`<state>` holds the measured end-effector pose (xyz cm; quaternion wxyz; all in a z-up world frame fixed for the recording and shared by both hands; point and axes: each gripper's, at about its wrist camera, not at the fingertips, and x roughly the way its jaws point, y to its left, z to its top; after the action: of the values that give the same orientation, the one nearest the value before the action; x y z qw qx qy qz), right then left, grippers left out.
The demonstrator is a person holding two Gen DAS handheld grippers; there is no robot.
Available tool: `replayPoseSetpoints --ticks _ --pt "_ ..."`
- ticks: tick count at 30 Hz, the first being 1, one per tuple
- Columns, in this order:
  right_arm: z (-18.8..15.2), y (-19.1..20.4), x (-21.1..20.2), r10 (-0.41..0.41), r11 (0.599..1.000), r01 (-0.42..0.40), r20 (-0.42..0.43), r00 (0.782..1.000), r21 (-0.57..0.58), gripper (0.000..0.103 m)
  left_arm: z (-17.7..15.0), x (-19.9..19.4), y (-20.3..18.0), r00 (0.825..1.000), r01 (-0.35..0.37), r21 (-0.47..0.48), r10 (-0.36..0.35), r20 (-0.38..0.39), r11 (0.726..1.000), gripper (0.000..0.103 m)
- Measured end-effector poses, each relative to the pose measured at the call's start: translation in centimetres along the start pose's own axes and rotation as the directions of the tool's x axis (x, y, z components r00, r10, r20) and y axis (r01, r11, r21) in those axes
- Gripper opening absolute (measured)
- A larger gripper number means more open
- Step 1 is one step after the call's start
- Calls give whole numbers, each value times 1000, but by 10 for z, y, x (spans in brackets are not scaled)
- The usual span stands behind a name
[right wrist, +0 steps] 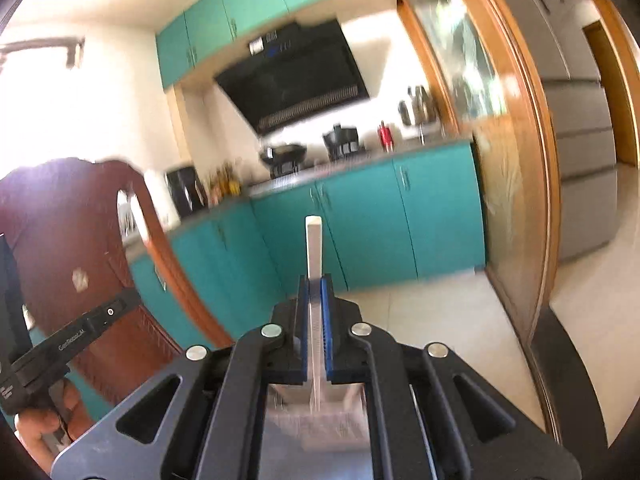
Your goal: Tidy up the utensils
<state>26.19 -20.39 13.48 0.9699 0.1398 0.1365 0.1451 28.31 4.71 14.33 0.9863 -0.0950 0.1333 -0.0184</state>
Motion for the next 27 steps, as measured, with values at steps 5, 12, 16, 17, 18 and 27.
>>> replayPoseSetpoints --ticks 5,12,16,17,18,27 --pt "-26 3 51 -43 998 40 -44 998 -49 7 -34 47 3 994 -65 13 66 -87 998 7" --pt "-81 -2 92 -69 993 54 -137 988 -109 6 -84 82 13 979 -73 13 74 -188 997 7" --pt "-94 -5 88 -94 990 77 -153 984 -115 15 -95 75 14 978 -72 17 74 -195 997 11" --pt "-96 -6 83 -100 990 84 -150 984 -110 21 -96 71 14 979 -72 21 75 -189 997 15" --pt "-95 -7 79 -105 991 90 -144 984 -103 32 -96 62 12 981 -69 22 72 -178 997 17" --pt "-96 -7 -54 -96 992 97 13 995 -83 81 -129 -59 0 991 -68 86 77 -107 994 71"
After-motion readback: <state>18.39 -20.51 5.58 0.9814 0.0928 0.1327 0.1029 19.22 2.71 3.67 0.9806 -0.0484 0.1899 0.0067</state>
